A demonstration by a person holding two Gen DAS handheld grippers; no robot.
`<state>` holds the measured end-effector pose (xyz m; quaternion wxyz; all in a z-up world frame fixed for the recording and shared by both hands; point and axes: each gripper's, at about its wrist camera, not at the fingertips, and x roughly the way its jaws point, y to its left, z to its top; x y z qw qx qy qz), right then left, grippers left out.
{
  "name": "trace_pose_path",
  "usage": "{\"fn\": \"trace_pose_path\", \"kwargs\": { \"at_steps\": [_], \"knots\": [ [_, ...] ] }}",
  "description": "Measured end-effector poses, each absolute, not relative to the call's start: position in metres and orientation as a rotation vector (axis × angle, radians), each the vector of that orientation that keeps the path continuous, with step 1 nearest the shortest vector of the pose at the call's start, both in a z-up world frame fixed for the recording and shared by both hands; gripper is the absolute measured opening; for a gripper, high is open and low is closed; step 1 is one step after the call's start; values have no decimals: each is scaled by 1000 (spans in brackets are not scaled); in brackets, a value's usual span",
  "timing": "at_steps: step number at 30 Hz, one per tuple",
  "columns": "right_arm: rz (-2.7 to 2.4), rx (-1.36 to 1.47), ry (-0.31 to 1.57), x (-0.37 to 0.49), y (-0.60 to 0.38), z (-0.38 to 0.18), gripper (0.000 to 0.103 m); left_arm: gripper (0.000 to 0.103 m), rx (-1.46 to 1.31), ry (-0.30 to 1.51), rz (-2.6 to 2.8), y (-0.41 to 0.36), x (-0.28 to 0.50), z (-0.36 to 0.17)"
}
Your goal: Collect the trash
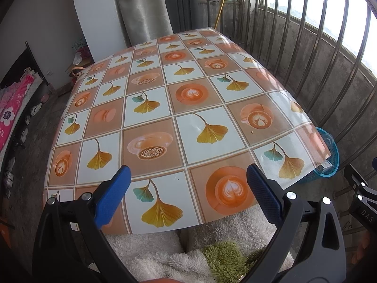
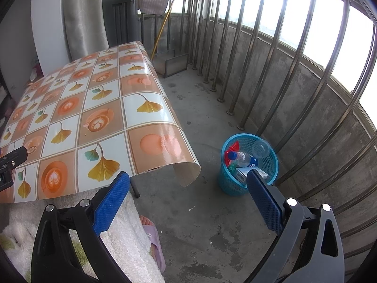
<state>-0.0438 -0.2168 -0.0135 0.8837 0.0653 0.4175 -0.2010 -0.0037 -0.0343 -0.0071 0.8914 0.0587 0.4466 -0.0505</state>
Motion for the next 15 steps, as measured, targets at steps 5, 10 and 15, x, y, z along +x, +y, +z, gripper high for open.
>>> {"fn": "trace_pose_path", "kwargs": {
  "at_steps": [5, 10, 15],
  "knots": [
    [-417, 137, 869, -44, -216, -13, 97, 94, 122, 928, -106, -34, -4, -7],
    [-418, 136, 867, -43, -217, -12, 97, 94, 120, 932, -106, -31, -3, -7],
    [-419, 136, 867, -42, -216, -11, 97, 94, 120, 931, -106, -32, -3, -7]
  ]
}}
